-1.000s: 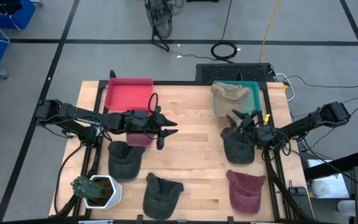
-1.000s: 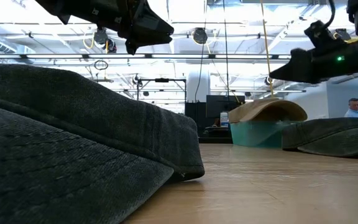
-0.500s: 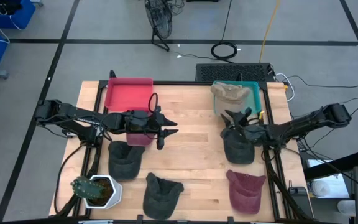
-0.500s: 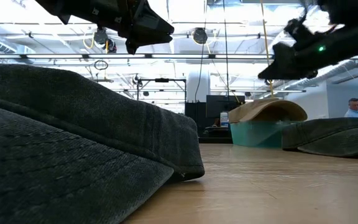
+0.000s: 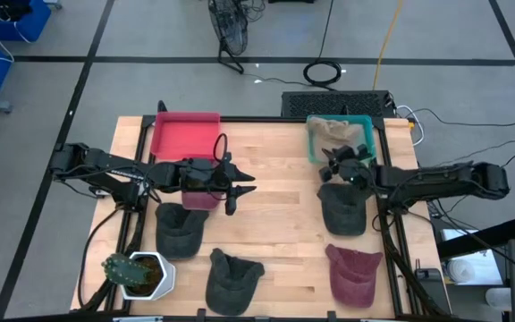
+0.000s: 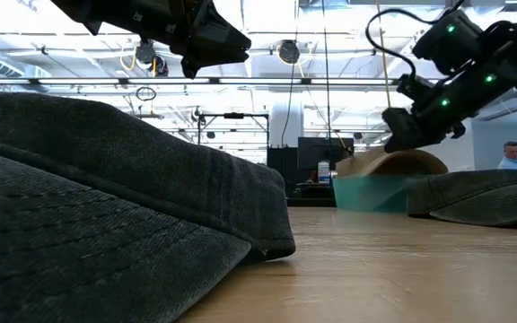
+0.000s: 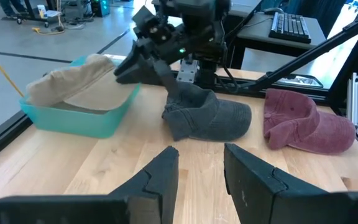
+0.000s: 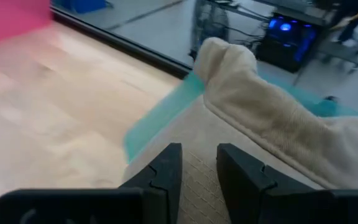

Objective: Pick & Place hat
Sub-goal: Put the brown cap into the green bin

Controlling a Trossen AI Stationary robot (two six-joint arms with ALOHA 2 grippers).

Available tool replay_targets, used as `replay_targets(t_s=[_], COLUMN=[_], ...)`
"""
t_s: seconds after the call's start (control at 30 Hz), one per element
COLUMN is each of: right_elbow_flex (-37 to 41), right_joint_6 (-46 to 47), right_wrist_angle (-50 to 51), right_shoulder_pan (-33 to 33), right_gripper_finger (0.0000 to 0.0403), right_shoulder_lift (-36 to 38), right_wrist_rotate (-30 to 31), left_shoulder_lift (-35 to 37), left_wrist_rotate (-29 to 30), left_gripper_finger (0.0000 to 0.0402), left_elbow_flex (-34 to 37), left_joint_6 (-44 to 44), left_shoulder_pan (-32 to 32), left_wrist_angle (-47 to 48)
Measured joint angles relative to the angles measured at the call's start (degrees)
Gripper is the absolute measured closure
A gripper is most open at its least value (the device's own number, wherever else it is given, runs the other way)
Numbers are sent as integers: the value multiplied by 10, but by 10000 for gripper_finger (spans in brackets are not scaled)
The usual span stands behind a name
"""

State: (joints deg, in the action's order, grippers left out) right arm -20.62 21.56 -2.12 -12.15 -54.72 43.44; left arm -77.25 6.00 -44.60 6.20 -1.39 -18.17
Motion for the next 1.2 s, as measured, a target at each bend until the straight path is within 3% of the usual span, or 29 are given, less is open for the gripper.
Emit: replay_targets(t_s=[0.17,0.43,0.63,0.8,1.0,1.2], right_elbow_flex=[2,22,55,70,72,71], right_joint_6=[-26,-91,-206,-198,-203,-200], right_wrist_angle=[3,-9,-125,-167,-185,-221], right_shoulder_pan=[-42,-56,-82,-107,-100,-72], right_gripper_finger=[314,314,314,314,314,314], right_shoulder_lift=[0,0,-1,-1,16,97], right_wrist_rotate=[-2,-37,-107,-166,-169,-163], left_shoulder_lift=[0,0,0,0,0,0], left_wrist_rotate=[0,0,0,0,0,0], left_gripper_finger=[268,268,268,268,268,268], left_elbow_flex=[0,0,0,0,0,0], left_joint_6=[0,0,0,0,0,1], left_shoulder_pan=[0,0,0,0,0,0], left_wrist_angle=[0,1,2,1,2,18])
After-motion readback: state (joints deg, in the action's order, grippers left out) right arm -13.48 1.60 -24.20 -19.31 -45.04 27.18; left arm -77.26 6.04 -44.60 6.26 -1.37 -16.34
